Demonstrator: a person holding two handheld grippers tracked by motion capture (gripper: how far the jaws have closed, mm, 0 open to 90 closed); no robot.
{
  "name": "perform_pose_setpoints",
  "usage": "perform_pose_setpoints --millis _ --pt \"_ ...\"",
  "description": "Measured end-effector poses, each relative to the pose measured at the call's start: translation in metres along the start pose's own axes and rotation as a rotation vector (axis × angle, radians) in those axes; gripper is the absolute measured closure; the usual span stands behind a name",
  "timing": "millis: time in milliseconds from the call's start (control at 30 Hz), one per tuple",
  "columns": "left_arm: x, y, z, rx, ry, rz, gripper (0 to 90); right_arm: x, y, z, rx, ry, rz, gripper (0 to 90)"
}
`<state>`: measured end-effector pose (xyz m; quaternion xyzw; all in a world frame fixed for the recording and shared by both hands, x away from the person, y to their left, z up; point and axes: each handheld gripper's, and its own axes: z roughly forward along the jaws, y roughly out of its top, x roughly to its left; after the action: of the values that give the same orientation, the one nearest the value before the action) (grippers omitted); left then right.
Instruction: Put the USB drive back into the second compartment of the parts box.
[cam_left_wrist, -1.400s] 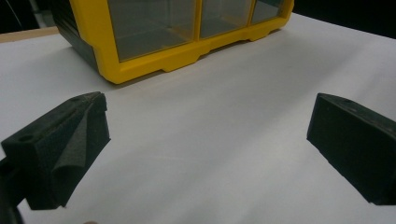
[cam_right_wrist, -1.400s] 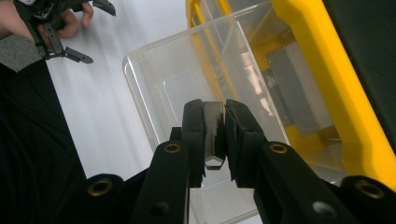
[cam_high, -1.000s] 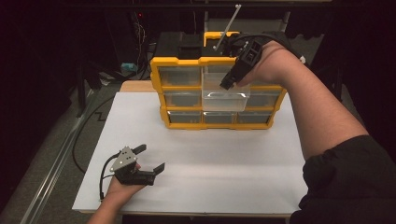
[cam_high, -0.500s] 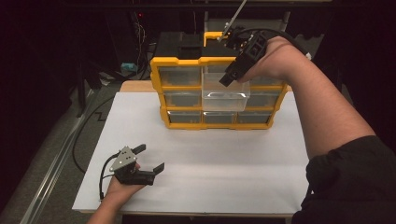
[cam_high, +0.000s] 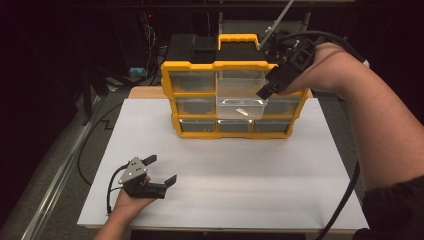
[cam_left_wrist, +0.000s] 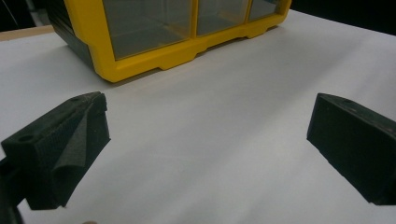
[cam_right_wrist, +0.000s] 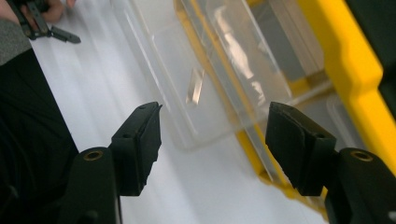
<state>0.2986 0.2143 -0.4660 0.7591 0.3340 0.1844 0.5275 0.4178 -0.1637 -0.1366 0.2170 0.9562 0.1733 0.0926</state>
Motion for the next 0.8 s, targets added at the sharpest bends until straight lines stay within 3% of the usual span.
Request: perform_pose_setpoints --millis 300,800 --pt "0.000 0.000 0.000 0.002 0.003 0.002 0.0 0.005 -0.034 -0.001 0.020 -0.013 0.027 31.4" --pt "0.000 0.000 -0.001 0.004 0.006 0.003 0.0 0.012 -0.084 0.013 0.029 -0.016 0.096 14.5"
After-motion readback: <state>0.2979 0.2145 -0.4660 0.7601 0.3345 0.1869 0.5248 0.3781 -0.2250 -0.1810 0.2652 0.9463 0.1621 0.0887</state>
